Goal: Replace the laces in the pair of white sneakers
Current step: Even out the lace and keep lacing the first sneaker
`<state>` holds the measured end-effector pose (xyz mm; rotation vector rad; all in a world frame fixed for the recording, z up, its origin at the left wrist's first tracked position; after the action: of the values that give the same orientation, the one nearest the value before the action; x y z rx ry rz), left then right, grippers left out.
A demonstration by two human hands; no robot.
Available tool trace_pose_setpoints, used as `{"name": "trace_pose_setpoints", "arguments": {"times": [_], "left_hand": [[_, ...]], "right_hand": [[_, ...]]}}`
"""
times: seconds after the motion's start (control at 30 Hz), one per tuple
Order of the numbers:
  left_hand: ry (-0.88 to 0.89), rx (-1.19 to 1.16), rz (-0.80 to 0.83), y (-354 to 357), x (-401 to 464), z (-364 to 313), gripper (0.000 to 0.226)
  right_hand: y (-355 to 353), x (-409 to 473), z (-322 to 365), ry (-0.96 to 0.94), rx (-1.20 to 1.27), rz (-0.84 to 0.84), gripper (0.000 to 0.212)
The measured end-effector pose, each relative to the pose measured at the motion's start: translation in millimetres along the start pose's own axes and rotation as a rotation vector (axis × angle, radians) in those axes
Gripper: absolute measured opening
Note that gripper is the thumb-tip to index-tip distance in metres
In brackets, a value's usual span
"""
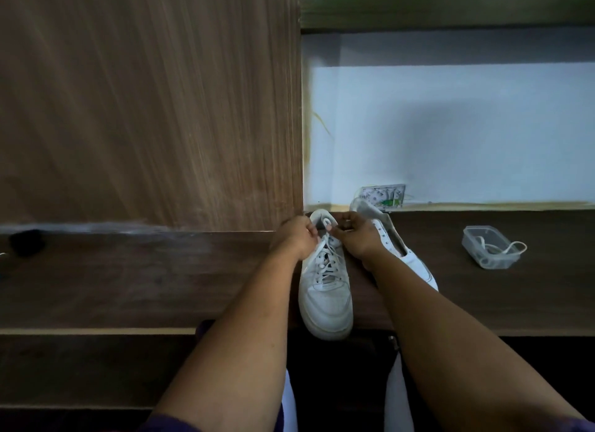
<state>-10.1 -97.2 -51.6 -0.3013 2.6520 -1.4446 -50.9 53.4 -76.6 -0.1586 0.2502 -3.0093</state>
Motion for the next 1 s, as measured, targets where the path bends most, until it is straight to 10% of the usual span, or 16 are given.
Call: {"name": "trace_pose_setpoints", "arguments": {"times": [0.67,1.0], "left_hand": [[0.067,-0.058,-0.002,26.5,9.8,1.9,0.024],[-0.125,-0.395,0.128,29.2,20.0,-2.0,0.015]], "right_hand": [[-7.8,10.9,10.7,-0.053,-0.021,-0.198,0.029],[-9.1,-9.6,23.2,-0.028,-0.517,0.119,0.022]]}}
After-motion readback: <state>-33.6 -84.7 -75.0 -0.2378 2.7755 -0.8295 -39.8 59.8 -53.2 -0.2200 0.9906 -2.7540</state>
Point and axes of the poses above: each hand's wrist, its own x-axis towards the middle knuckle, its own y-axis out of the palm, z = x × y, the point moved 5 cm from there along x, towards the middle knuckle, and after that the axes turned 7 degrees about x, right-handed, at the moved point
